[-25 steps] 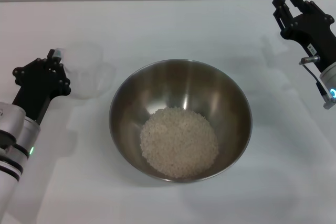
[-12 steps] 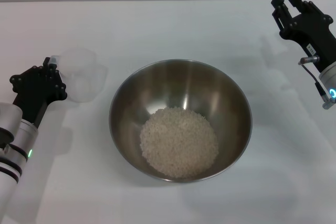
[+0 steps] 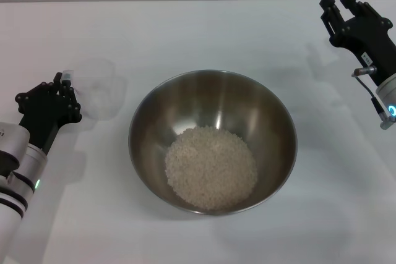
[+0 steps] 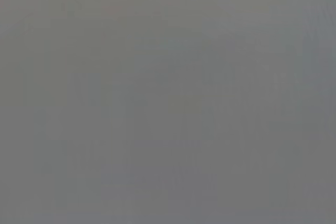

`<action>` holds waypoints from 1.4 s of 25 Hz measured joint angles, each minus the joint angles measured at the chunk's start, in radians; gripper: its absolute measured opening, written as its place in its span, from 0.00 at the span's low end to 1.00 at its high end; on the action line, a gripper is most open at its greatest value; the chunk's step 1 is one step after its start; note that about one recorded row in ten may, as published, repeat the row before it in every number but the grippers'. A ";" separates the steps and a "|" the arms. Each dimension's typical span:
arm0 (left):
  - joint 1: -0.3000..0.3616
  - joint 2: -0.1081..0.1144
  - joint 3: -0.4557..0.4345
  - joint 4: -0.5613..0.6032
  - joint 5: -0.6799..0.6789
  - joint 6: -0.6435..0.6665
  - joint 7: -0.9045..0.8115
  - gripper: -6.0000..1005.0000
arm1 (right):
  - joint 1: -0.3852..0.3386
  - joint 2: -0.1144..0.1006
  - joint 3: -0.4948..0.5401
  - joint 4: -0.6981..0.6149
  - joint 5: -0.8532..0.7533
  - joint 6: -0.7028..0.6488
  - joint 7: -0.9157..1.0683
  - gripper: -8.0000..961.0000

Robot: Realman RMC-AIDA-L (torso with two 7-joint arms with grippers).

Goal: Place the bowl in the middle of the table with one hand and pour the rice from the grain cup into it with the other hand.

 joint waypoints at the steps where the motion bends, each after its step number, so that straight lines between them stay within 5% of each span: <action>1: 0.000 0.000 0.000 0.000 0.000 0.000 0.000 0.04 | 0.000 0.000 0.000 0.000 0.000 0.000 0.000 0.45; 5: 0.005 0.002 0.001 0.006 0.004 0.000 -0.031 0.05 | 0.000 0.000 -0.001 0.000 0.000 0.000 0.001 0.45; 10: 0.017 0.005 0.025 0.010 0.007 0.024 -0.047 0.29 | 0.002 0.000 -0.001 0.000 0.000 0.003 0.003 0.45; 19: 0.074 0.006 0.041 0.009 0.007 0.094 -0.067 0.35 | 0.003 0.000 -0.001 0.002 0.000 0.003 0.007 0.45; 29: 0.194 0.008 0.109 0.031 0.003 0.385 -0.256 0.42 | -0.002 0.001 -0.011 0.004 0.000 0.001 -0.005 0.45; 35: 0.188 0.008 0.109 0.045 0.008 0.427 -0.301 0.60 | -0.006 0.003 -0.024 0.003 0.000 -0.008 -0.063 0.45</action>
